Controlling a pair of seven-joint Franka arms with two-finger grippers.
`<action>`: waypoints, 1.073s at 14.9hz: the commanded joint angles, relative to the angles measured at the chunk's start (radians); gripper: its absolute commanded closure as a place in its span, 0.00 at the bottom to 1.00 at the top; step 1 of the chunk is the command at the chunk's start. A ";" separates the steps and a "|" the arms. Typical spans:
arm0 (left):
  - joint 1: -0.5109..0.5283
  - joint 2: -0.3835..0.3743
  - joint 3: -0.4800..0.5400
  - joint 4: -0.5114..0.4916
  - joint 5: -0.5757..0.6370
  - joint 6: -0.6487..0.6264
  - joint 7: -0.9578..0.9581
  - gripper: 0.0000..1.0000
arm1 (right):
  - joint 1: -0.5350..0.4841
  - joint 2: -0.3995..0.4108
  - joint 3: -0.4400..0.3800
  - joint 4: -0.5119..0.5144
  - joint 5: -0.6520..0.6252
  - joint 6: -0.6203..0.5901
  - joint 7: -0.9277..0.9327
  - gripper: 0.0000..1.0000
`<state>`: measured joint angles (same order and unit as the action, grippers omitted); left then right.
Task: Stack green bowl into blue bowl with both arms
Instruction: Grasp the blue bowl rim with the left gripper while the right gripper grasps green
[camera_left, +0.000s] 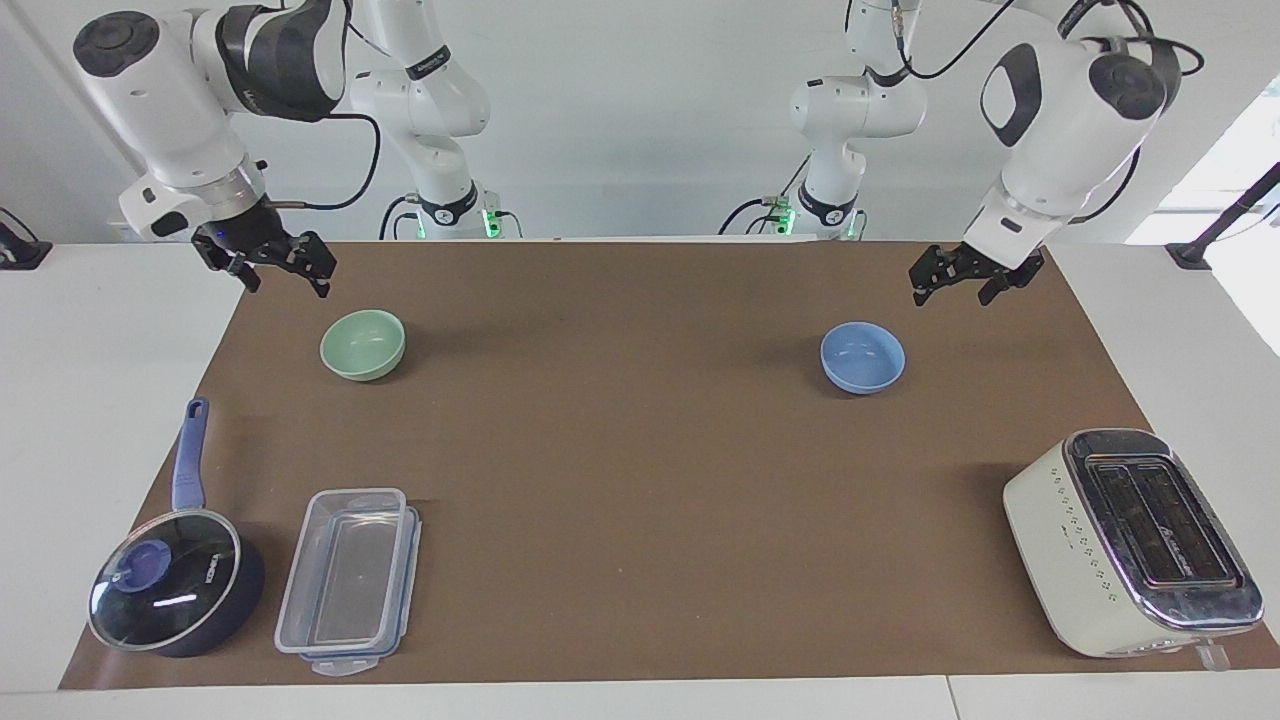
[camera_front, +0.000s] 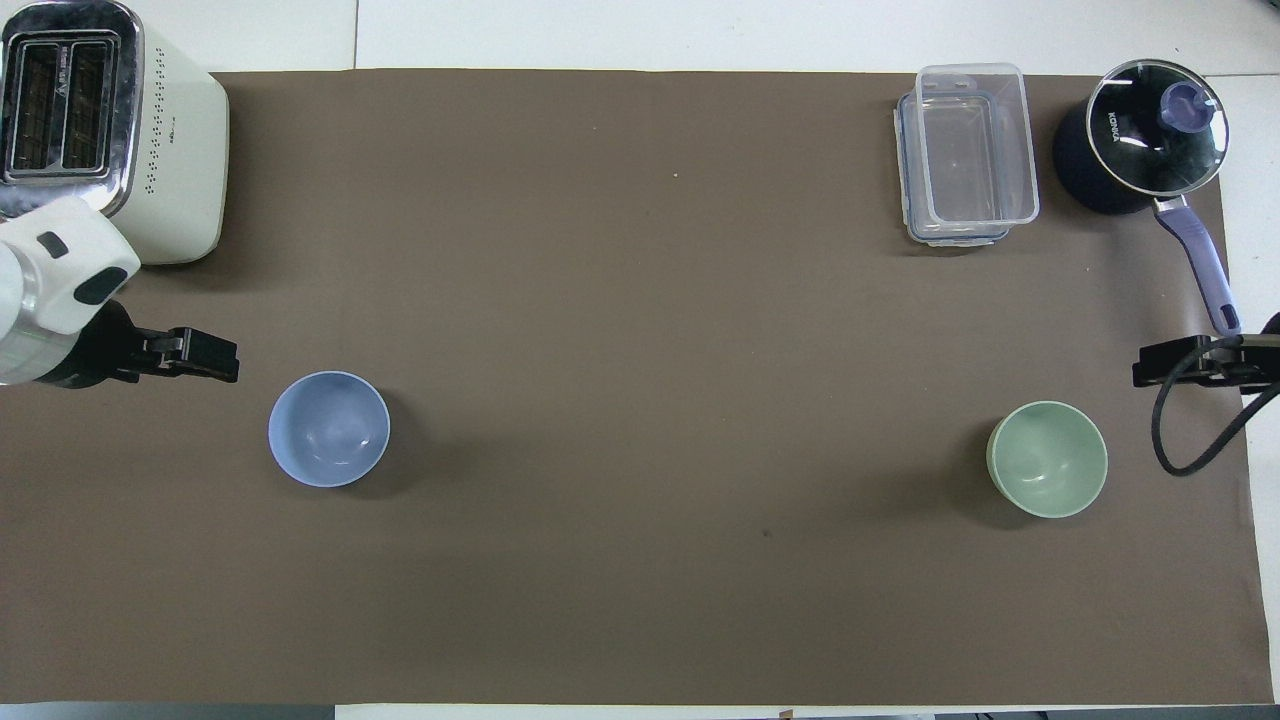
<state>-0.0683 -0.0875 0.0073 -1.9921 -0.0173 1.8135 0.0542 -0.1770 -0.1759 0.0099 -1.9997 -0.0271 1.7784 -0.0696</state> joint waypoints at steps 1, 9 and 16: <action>0.019 -0.006 0.002 -0.173 0.014 0.169 0.084 0.00 | -0.039 -0.095 0.004 -0.158 0.006 0.106 -0.076 0.00; 0.002 0.049 0.002 -0.284 0.014 0.325 0.079 0.00 | -0.061 -0.100 0.002 -0.404 0.006 0.363 -0.182 0.00; -0.039 0.083 0.002 -0.297 0.028 0.336 0.087 0.09 | -0.110 -0.005 0.001 -0.467 0.006 0.504 -0.233 0.00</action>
<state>-0.0830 -0.0028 0.0010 -2.2633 -0.0172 2.1227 0.1363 -0.2612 -0.2019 0.0070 -2.4410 -0.0267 2.2300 -0.2631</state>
